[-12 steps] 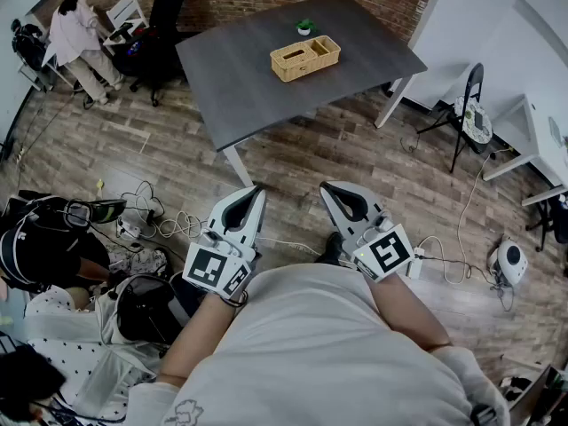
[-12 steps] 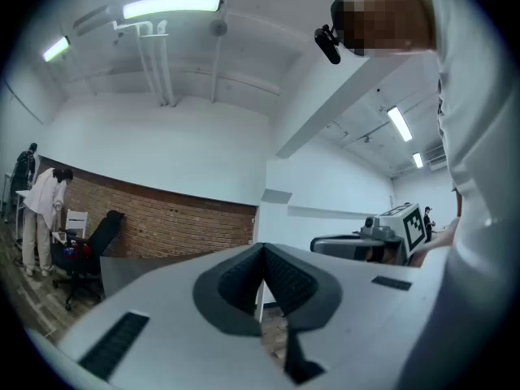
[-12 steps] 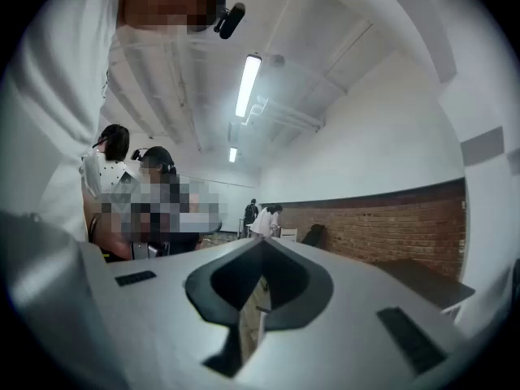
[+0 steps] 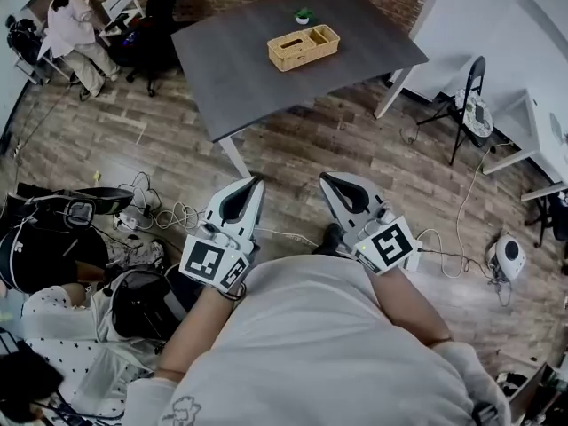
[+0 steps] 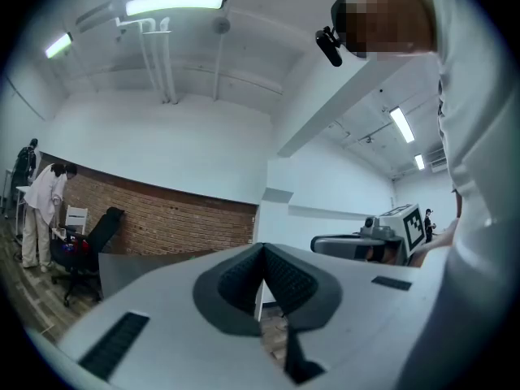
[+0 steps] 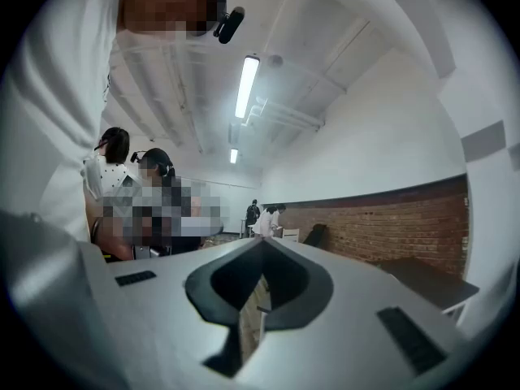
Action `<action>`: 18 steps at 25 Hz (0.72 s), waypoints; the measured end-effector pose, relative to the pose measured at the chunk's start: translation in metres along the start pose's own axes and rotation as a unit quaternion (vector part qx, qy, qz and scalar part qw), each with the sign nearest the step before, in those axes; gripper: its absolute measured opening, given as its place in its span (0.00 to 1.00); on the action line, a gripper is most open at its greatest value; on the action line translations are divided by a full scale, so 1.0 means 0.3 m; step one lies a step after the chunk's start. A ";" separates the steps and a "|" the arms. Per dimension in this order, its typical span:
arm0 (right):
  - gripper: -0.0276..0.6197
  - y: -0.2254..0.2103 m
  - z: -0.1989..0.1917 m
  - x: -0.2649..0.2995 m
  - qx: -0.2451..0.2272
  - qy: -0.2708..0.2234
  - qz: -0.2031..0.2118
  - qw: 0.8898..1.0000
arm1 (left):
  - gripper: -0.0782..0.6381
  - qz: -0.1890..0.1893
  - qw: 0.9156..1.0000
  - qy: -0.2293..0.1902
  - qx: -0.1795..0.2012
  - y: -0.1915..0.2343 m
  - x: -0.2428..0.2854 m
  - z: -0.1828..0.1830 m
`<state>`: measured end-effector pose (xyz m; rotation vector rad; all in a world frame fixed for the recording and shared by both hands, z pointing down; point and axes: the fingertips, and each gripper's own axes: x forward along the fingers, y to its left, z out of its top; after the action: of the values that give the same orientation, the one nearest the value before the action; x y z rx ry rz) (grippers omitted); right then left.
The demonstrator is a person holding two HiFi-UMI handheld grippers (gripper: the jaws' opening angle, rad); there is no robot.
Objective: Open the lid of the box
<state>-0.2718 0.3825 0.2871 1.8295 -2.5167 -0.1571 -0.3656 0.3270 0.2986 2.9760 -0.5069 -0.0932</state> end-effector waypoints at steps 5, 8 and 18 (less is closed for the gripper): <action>0.05 -0.038 -0.011 0.002 0.001 0.001 0.010 1.000 | 0.12 0.007 1.000 0.000 -0.002 0.001 0.037 -0.003; 0.05 -0.061 -0.025 -0.001 0.010 0.003 0.017 1.000 | 0.12 0.010 1.000 0.002 -0.004 -0.005 0.060 -0.015; 0.05 -0.214 -0.076 -0.029 0.027 0.010 0.038 0.999 | 0.12 0.015 1.000 0.016 -0.010 -0.066 0.208 -0.068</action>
<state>-0.2065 0.3698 0.3040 1.7413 -2.5963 -0.0681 -0.2987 0.3270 0.3137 2.9445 -0.5428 -0.0460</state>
